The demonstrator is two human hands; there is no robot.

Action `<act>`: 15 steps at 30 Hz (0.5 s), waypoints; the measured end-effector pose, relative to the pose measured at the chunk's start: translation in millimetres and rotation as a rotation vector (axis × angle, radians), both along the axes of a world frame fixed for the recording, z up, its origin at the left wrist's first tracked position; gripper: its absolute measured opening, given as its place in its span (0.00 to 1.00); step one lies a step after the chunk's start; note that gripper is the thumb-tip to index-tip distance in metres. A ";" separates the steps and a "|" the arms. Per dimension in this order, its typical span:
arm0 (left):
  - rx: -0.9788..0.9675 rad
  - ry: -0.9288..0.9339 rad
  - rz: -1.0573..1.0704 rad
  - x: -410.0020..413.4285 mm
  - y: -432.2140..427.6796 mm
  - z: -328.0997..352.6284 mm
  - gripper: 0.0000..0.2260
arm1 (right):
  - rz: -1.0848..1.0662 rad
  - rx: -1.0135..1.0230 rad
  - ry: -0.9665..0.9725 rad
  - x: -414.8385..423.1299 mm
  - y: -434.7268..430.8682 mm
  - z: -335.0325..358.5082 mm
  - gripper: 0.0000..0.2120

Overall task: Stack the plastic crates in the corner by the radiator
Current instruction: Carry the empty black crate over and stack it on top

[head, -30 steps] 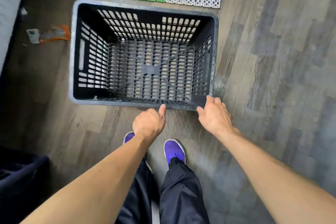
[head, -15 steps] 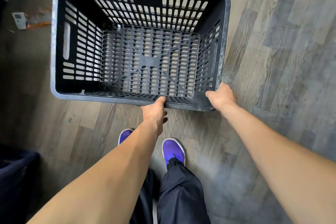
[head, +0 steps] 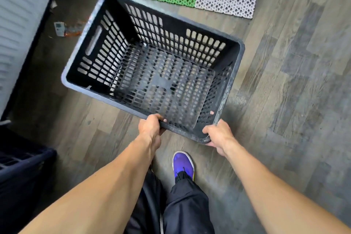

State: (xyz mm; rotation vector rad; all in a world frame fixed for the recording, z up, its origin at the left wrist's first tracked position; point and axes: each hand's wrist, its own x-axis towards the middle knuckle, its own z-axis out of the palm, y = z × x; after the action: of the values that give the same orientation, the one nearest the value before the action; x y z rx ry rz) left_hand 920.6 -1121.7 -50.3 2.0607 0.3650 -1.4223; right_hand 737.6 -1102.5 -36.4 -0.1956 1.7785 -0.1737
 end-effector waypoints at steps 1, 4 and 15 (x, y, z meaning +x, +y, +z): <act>0.003 -0.010 0.012 3.6 1.9 7.9 0.11 | -0.015 0.009 -0.015 3.6 3.7 4.0 0.22; 0.026 -0.016 0.052 5.9 11.1 35.2 0.09 | -0.014 0.035 -0.006 5.8 15.5 17.6 0.24; -0.007 0.045 0.318 -0.1 66.7 142.3 0.16 | 0.343 -0.082 0.146 3.3 13.1 140.4 0.13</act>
State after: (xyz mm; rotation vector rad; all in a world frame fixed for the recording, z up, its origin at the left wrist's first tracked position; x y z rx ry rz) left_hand 920.5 -1055.0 92.0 1.8672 0.6730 -1.2741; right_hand 740.8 -1089.4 104.0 -0.5797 1.8532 0.0156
